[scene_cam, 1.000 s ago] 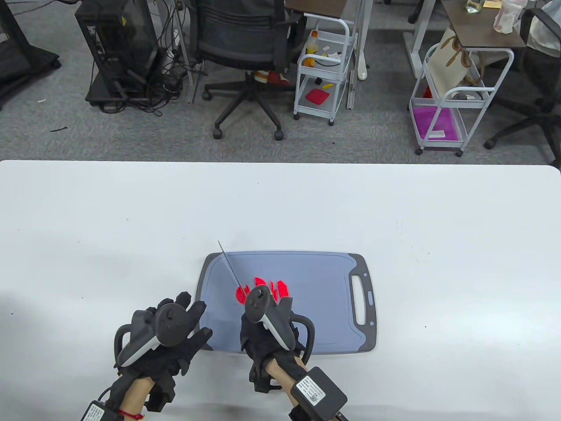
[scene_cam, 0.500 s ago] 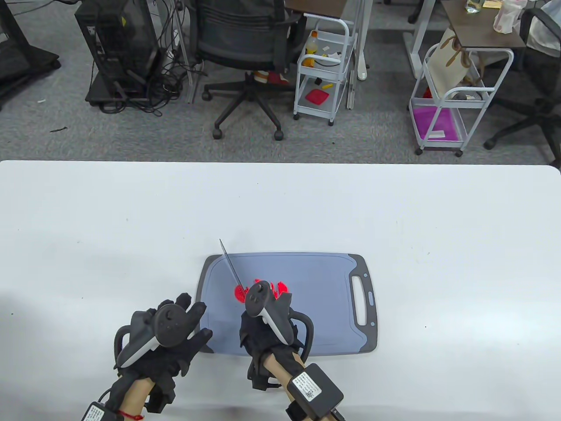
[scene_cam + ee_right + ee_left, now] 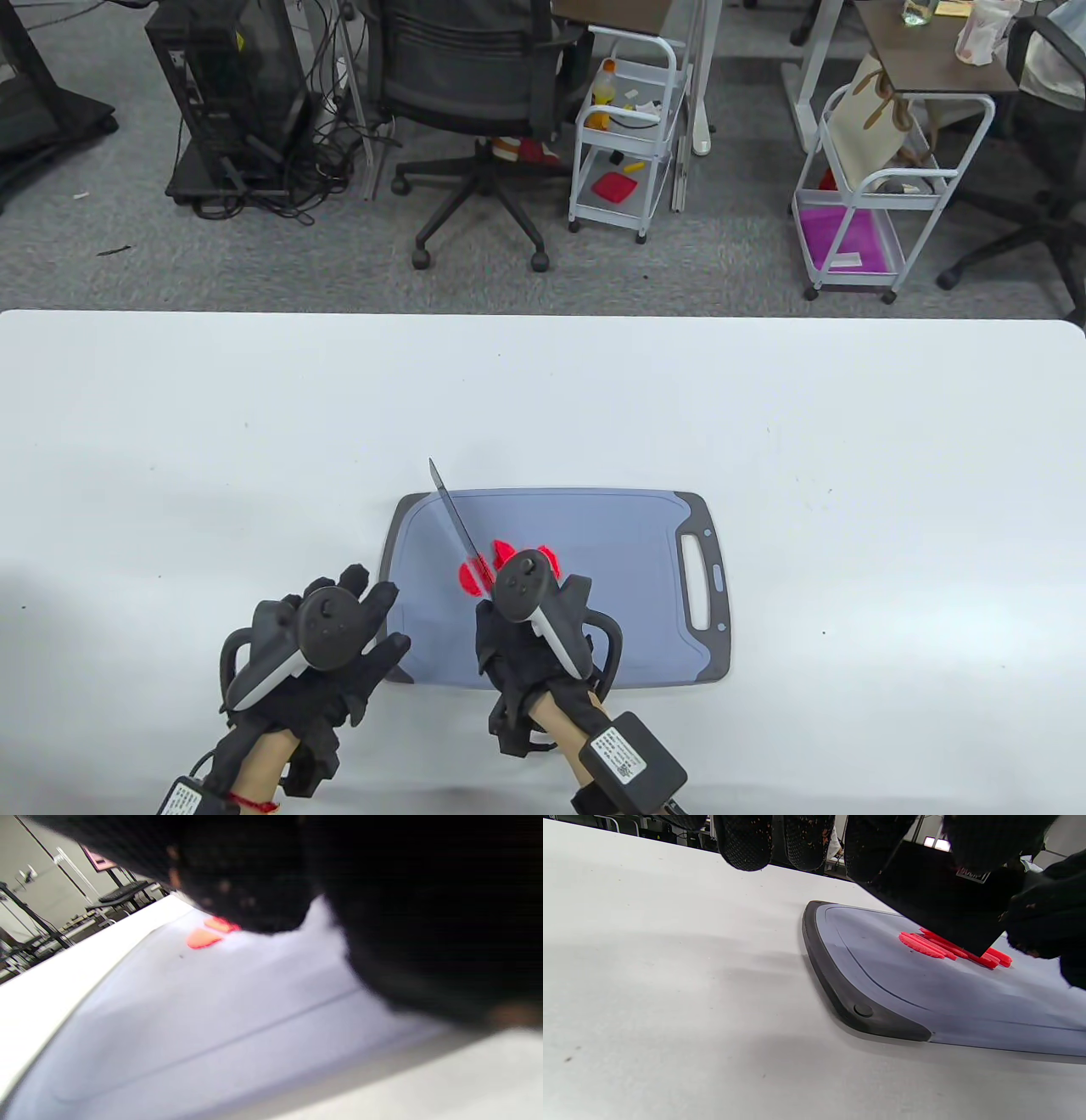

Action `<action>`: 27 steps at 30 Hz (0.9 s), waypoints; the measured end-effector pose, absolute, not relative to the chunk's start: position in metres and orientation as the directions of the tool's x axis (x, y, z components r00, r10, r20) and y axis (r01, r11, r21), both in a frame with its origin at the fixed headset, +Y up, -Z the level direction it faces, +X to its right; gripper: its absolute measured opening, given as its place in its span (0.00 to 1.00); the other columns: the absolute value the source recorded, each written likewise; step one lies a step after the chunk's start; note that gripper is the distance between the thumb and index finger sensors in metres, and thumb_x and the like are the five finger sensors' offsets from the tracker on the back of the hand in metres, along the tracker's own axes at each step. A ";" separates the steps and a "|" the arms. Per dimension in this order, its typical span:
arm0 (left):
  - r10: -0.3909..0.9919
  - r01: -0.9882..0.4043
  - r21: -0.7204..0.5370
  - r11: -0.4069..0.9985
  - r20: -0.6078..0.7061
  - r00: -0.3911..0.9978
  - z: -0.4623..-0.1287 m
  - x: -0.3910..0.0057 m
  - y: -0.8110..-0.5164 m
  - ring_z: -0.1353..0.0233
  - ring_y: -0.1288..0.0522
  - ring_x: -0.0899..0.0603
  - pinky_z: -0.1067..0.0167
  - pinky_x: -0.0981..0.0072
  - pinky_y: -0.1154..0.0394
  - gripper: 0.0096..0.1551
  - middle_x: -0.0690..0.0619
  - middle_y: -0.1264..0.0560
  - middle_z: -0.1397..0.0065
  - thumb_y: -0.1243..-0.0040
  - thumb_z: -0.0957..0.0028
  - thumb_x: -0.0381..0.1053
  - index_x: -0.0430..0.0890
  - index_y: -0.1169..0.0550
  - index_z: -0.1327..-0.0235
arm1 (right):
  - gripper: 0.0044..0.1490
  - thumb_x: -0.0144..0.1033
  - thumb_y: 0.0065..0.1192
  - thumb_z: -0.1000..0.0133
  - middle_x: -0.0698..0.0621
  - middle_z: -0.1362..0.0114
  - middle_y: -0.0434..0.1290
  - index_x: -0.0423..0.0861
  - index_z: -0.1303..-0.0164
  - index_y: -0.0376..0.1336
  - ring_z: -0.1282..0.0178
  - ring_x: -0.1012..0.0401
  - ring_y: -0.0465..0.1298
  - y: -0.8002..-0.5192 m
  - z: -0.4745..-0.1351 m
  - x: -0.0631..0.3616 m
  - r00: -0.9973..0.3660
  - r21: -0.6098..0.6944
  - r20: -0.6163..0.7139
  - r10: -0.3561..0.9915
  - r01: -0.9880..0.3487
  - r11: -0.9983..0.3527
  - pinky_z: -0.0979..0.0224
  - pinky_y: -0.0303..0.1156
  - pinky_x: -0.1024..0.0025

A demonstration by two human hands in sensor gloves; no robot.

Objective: Chop plasticine discs into granules with repetitive downward strikes

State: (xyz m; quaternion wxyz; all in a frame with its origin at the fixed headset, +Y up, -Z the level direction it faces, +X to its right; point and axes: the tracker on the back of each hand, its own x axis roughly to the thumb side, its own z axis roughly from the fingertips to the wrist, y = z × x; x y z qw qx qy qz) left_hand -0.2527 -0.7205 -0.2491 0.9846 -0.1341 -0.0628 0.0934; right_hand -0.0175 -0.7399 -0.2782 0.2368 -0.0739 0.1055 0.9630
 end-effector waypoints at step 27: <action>0.204 -0.168 -0.303 0.938 0.089 0.975 -0.250 -0.254 -0.726 0.15 0.39 0.28 0.25 0.28 0.45 0.43 0.49 0.41 0.07 0.54 0.48 0.74 0.61 0.32 0.18 | 0.30 0.53 0.62 0.44 0.57 0.70 0.82 0.39 0.48 0.68 0.92 0.52 0.88 -0.749 -0.283 -0.042 -0.939 0.234 -0.215 0.269 -0.316 -0.919 0.83 0.79 0.52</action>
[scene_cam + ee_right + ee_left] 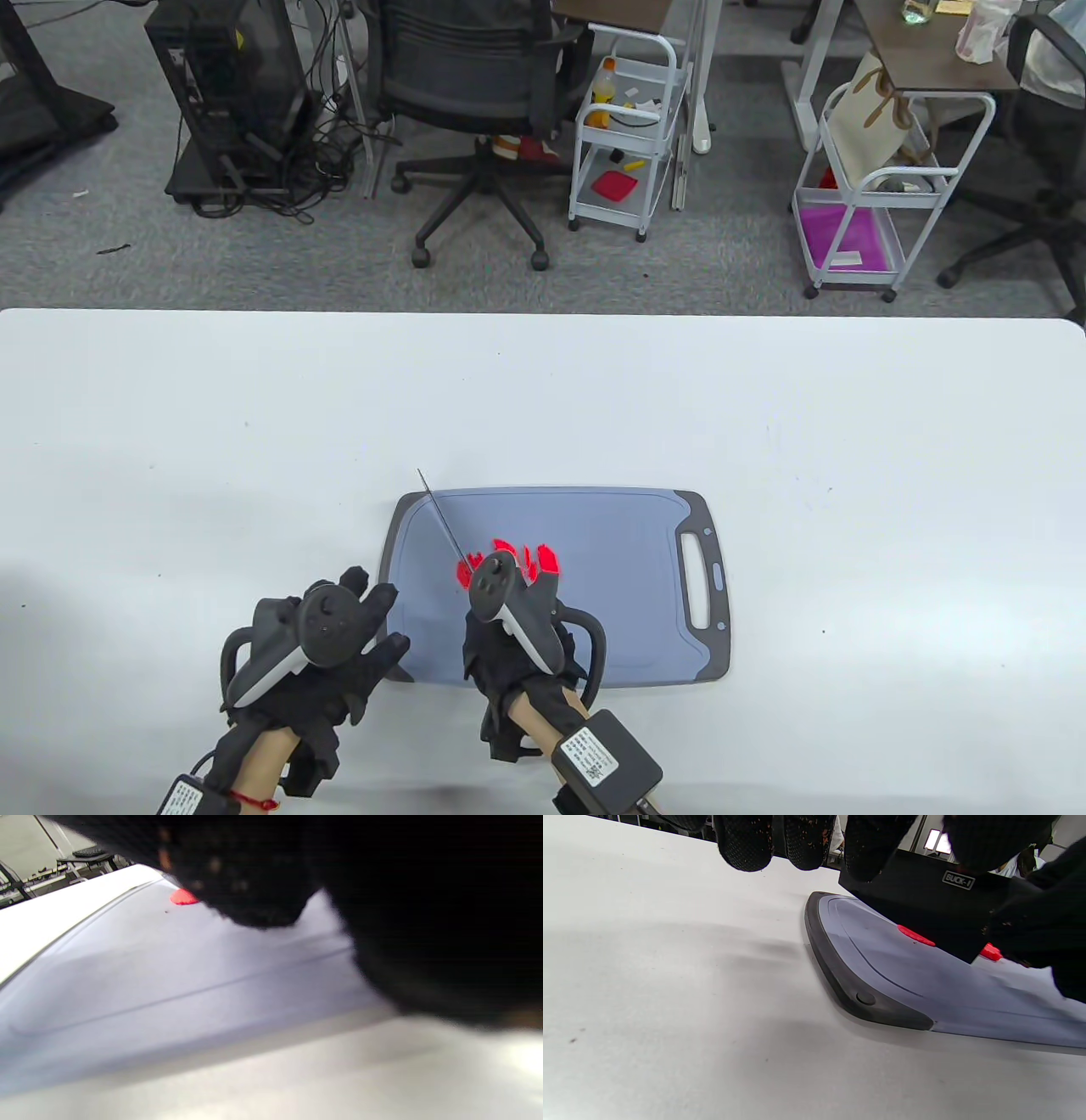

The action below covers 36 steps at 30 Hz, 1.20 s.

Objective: Chop plasticine discs into granules with repetitive downward strikes

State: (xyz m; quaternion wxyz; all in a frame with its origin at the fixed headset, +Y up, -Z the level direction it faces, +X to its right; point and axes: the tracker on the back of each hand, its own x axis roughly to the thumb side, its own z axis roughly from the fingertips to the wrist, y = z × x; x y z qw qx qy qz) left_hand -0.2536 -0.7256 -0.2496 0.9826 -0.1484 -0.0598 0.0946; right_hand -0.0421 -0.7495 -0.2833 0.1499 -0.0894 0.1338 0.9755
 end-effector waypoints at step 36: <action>0.205 -0.170 -0.304 0.938 0.087 0.975 -0.251 -0.252 -0.724 0.15 0.39 0.28 0.25 0.27 0.45 0.43 0.49 0.41 0.08 0.54 0.48 0.74 0.61 0.32 0.18 | 0.31 0.53 0.61 0.43 0.57 0.69 0.82 0.39 0.47 0.68 0.90 0.52 0.88 -0.747 -0.278 -0.031 -0.925 0.331 -0.232 0.302 -0.367 -0.869 0.82 0.79 0.52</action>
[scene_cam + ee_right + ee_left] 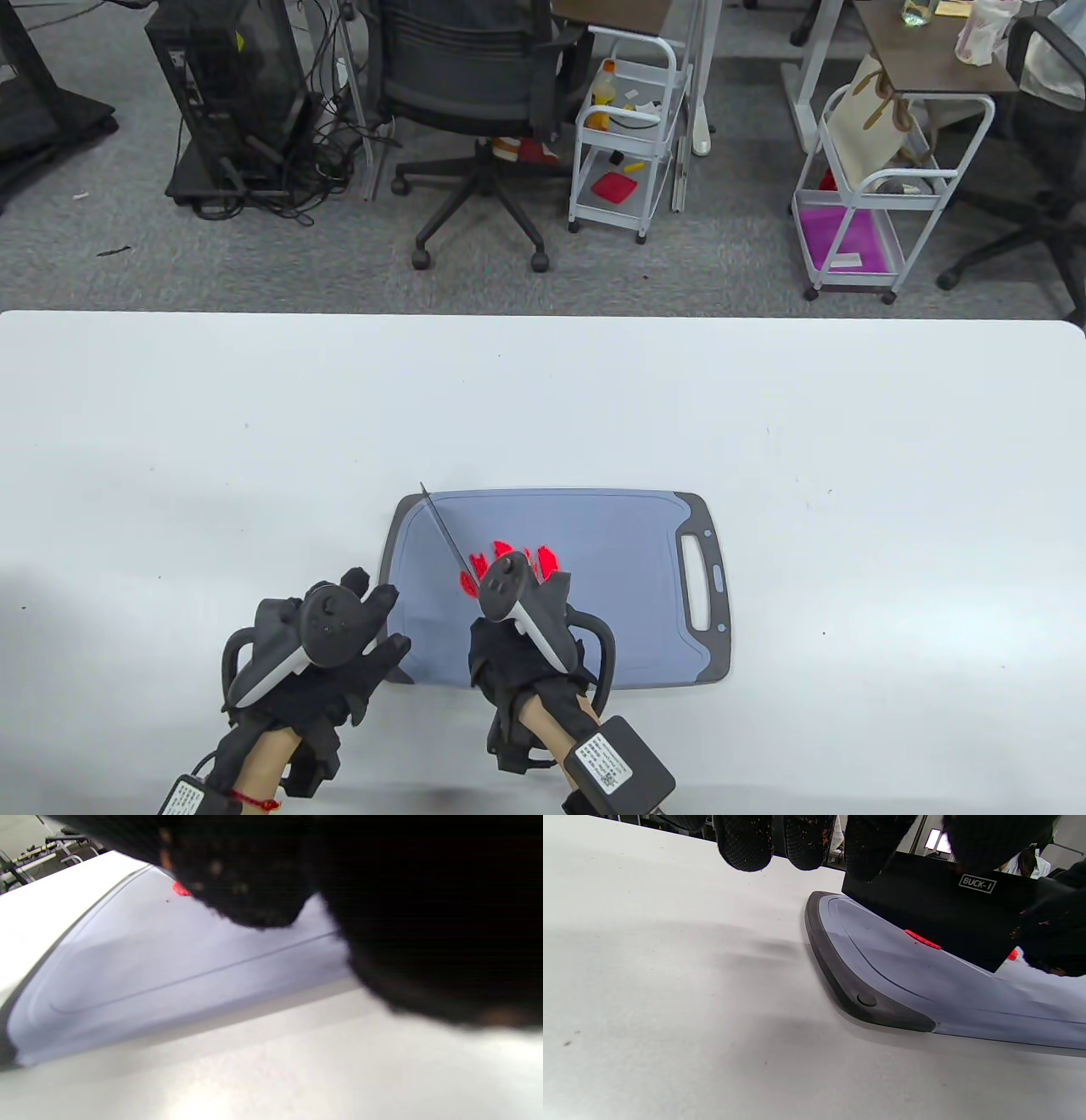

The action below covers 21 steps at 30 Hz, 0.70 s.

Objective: Chop plasticine discs into granules with repetitive downward strikes

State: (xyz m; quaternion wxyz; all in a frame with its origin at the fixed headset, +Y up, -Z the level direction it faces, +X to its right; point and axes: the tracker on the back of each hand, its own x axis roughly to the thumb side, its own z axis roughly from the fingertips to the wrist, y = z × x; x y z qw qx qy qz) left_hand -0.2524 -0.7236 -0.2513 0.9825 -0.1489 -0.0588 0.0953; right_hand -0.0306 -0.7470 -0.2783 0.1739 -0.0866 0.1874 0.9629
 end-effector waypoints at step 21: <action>0.193 -0.160 -0.293 0.942 0.087 0.977 -0.249 -0.253 -0.722 0.15 0.39 0.28 0.25 0.27 0.46 0.43 0.49 0.41 0.07 0.54 0.48 0.74 0.61 0.32 0.18 | 0.32 0.53 0.63 0.45 0.56 0.67 0.84 0.39 0.45 0.70 0.90 0.53 0.89 -0.757 -0.276 -0.005 -0.770 0.314 -0.354 0.530 -0.632 -0.709 0.82 0.80 0.54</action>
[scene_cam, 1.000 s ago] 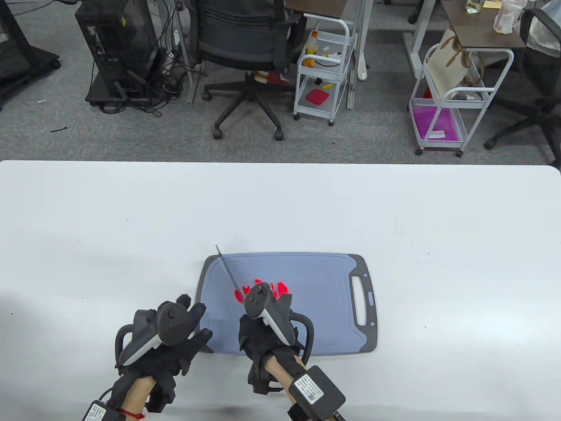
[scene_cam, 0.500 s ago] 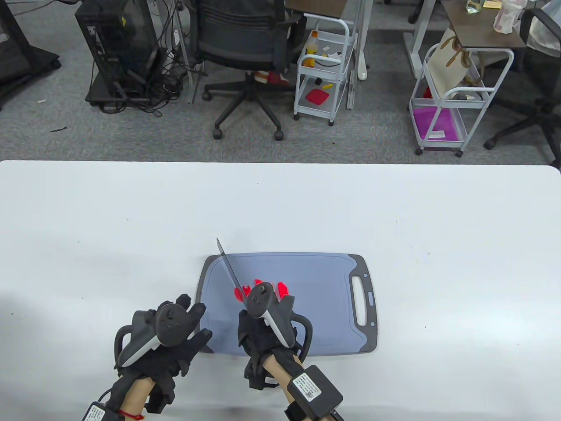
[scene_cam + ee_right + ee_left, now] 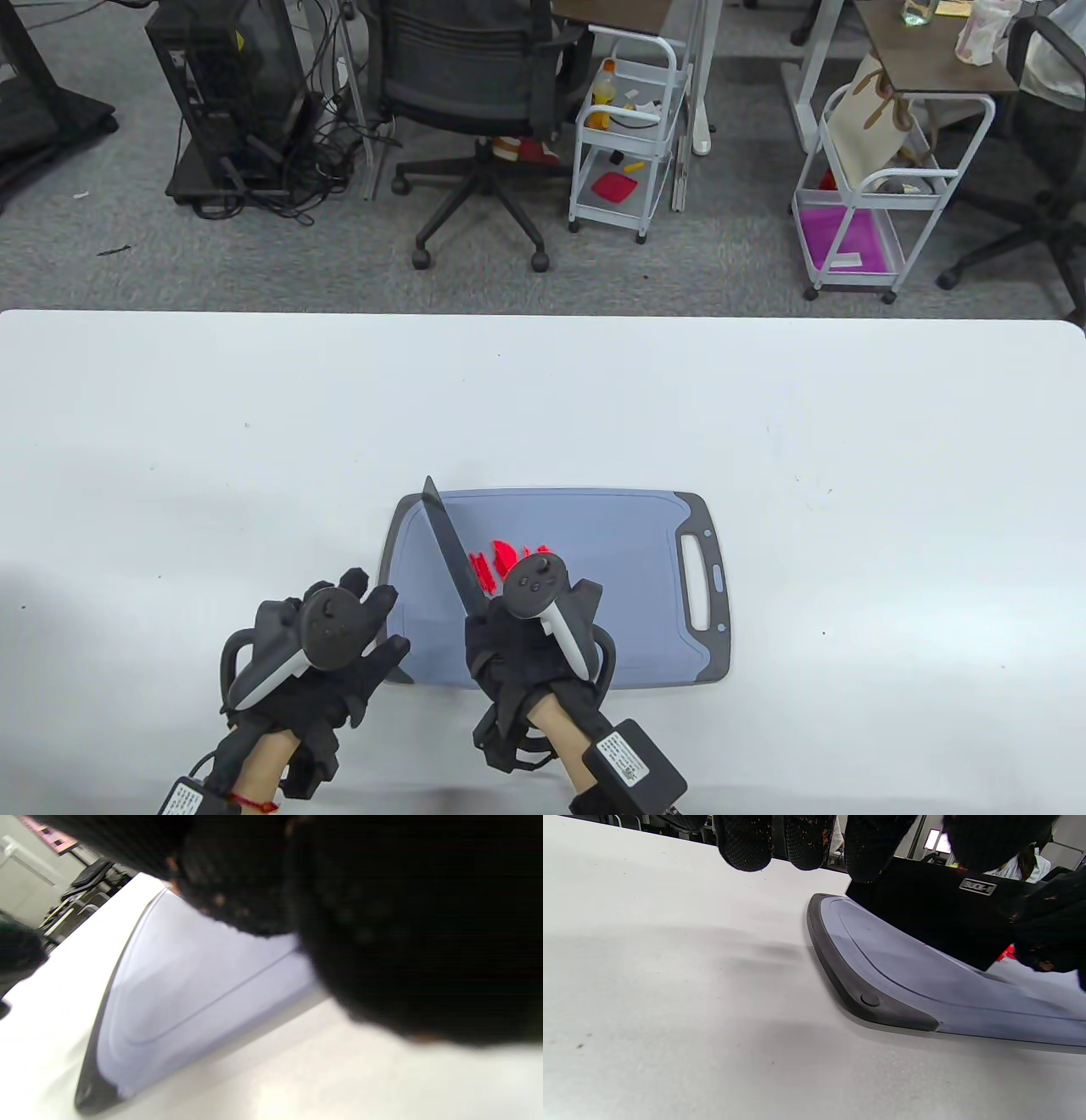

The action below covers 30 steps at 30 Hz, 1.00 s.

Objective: Chop plasticine discs into granules with repetitive downward strikes

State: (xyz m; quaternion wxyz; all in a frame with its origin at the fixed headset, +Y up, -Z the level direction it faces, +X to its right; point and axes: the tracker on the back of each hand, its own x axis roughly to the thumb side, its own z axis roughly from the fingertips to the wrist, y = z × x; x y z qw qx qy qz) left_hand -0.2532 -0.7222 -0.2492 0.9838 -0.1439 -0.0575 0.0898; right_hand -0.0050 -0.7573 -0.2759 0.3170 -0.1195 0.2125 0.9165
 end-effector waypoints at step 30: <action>0.184 -0.147 -0.283 0.948 0.111 0.977 -0.248 -0.251 -0.720 0.15 0.39 0.28 0.25 0.28 0.46 0.43 0.49 0.41 0.07 0.54 0.48 0.74 0.61 0.32 0.18 | 0.31 0.59 0.69 0.52 0.56 0.70 0.85 0.47 0.54 0.81 0.80 0.52 0.86 -0.708 -0.364 0.082 -0.929 0.154 0.177 0.326 -0.301 -0.941 0.67 0.78 0.47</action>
